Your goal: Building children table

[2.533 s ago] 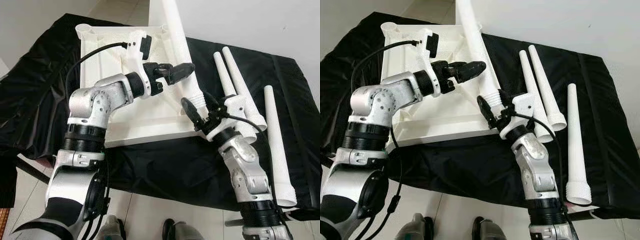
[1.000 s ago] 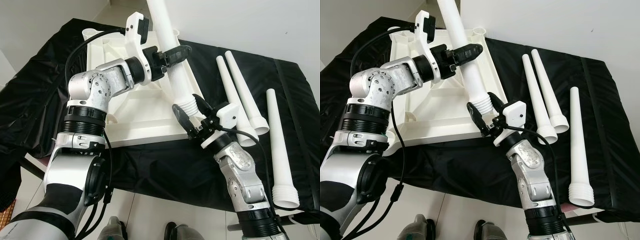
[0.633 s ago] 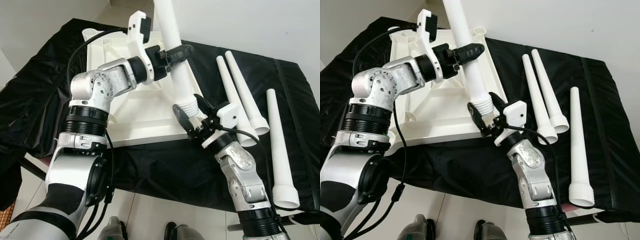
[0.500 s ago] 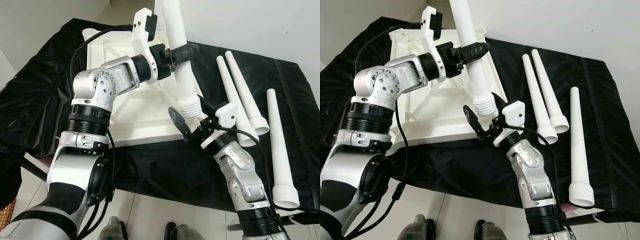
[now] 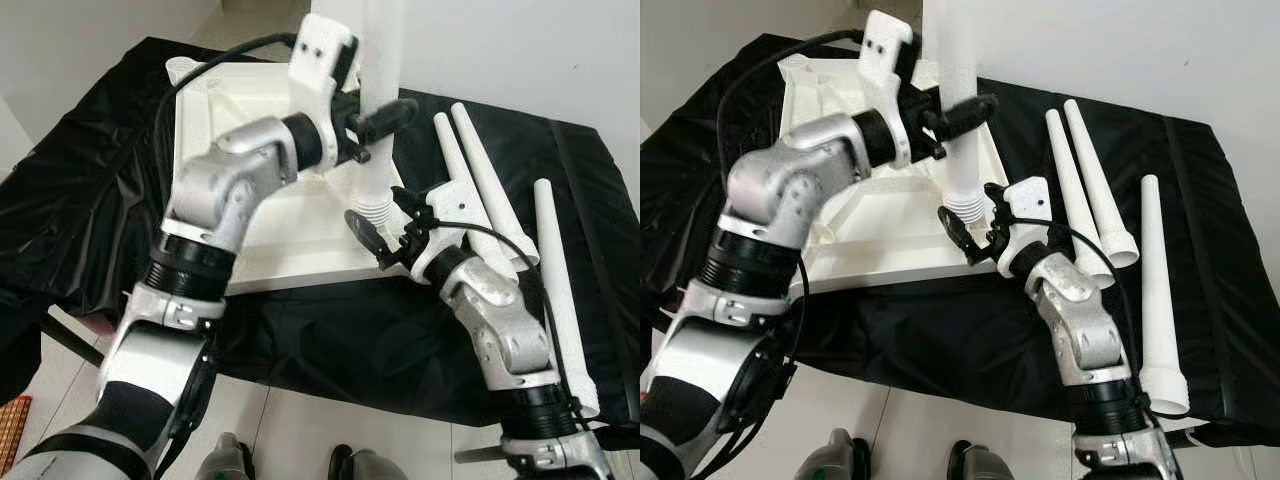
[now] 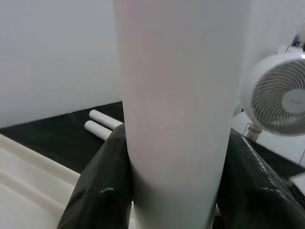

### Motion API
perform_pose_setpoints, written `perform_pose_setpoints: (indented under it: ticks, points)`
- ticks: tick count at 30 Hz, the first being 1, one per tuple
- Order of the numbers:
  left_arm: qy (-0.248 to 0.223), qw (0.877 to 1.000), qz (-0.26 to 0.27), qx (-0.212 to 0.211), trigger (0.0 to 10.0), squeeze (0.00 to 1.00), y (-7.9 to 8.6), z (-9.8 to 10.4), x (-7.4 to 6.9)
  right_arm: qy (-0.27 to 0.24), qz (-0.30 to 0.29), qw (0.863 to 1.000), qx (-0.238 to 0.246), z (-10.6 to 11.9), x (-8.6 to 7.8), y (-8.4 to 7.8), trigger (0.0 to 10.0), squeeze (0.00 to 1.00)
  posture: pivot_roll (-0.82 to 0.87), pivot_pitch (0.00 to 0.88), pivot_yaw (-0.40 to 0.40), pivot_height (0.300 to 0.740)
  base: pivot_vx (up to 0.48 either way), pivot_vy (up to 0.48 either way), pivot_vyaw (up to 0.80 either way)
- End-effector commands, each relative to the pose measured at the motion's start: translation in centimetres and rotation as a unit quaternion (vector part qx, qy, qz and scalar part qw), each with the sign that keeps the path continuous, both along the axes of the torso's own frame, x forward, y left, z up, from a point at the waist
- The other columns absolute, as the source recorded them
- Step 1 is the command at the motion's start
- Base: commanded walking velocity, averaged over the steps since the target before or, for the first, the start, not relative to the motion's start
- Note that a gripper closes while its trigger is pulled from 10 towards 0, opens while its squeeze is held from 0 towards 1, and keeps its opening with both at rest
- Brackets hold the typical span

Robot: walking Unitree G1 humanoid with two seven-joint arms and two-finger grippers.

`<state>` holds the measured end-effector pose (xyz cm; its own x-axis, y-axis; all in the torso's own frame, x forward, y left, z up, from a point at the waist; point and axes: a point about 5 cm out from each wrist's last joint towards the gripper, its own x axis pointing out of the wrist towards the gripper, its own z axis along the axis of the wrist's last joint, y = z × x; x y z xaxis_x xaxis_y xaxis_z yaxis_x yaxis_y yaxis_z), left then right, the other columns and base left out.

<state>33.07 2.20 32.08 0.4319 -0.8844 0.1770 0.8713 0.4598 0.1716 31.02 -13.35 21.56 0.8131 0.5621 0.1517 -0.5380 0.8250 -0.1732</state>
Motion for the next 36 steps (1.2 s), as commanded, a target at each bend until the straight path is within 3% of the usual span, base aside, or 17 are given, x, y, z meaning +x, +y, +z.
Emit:
perform_pose_setpoints:
  ticks: [1,15,36]
  points:
    - [-0.002,1.0,0.018,0.017,10.0,0.0,-0.4,-0.8,0.0,-0.003,-0.007,1.0,0.0,0.5,0.2,-0.6,10.0,0.0,0.04,0.109,-0.064,0.74,0.0,0.0,0.0]
    - [-0.011,0.999,0.006,0.031,10.0,0.0,-1.8,-2.1,-1.0,-0.007,0.047,0.999,-0.004,2.3,0.2,0.5,10.0,0.0,0.04,0.098,-0.069,0.74,0.0,0.0,0.0]
    - [-0.025,0.999,-0.005,0.023,10.0,0.0,-2.4,-1.3,-1.7,0.013,0.04,0.999,0.004,1.3,0.8,0.9,10.0,0.0,0.04,0.103,-0.072,0.74,0.0,0.0,0.0]
